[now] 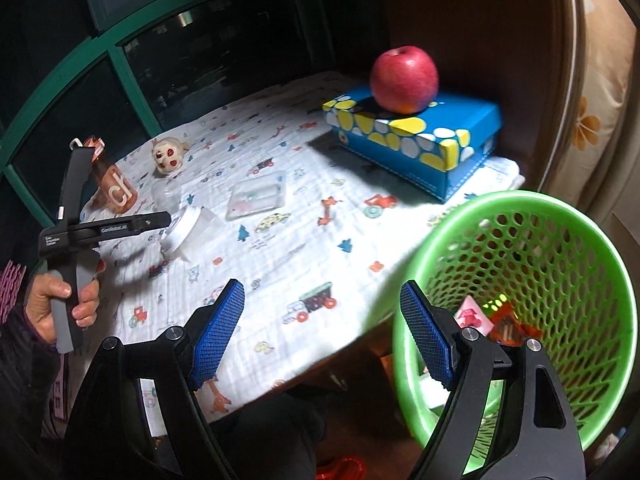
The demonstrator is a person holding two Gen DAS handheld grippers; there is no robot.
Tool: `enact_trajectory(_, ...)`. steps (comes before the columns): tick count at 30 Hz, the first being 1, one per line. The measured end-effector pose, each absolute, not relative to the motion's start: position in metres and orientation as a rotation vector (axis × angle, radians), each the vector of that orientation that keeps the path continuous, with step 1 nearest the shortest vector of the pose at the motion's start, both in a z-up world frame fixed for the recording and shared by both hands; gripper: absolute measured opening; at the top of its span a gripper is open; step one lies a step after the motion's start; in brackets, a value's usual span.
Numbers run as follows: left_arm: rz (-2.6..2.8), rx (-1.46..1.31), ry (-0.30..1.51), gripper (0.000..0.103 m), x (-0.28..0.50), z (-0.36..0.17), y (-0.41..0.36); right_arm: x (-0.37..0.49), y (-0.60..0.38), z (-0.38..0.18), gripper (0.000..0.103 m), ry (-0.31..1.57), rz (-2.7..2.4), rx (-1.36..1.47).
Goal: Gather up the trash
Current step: 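Grasp the white cup lid with the left tool while the right tool grasps the clear plastic box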
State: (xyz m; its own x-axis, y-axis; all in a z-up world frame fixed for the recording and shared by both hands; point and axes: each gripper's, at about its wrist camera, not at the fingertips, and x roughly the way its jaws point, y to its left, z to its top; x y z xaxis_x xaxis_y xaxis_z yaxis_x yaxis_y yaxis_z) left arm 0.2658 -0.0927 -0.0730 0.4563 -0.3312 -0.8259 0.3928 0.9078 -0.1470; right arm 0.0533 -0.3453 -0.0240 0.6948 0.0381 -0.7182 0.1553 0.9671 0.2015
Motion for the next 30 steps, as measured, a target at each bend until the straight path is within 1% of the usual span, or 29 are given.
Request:
enact_trajectory(8, -0.448, 0.043, 1.057, 0.091, 0.294, -0.097, -0.088, 0.079, -0.325, -0.028, 0.08, 0.83, -0.026, 0.235)
enact_trajectory(16, -0.483, 0.016, 1.081, 0.091, 0.301, -0.112, -0.086, 0.102, -0.308, -0.034, 0.08, 0.853, 0.011, 0.215)
enact_trajectory(19, -0.506, 0.002, 1.089, 0.08, 0.302, -0.115, -0.085, 0.111, -0.302, -0.036, 0.08, 0.861, 0.025, 0.207)
enact_trajectory(24, -0.5, -0.005, 1.063, 0.079, 0.298, -0.111, -0.076, 0.123, -0.29, -0.04, 0.08, 0.874, 0.052, 0.19)
enact_trajectory(30, -0.468, -0.029, 1.022, 0.079, 0.291, -0.092, -0.052, 0.145, -0.271, -0.05, 0.08, 0.894, 0.097, 0.17)
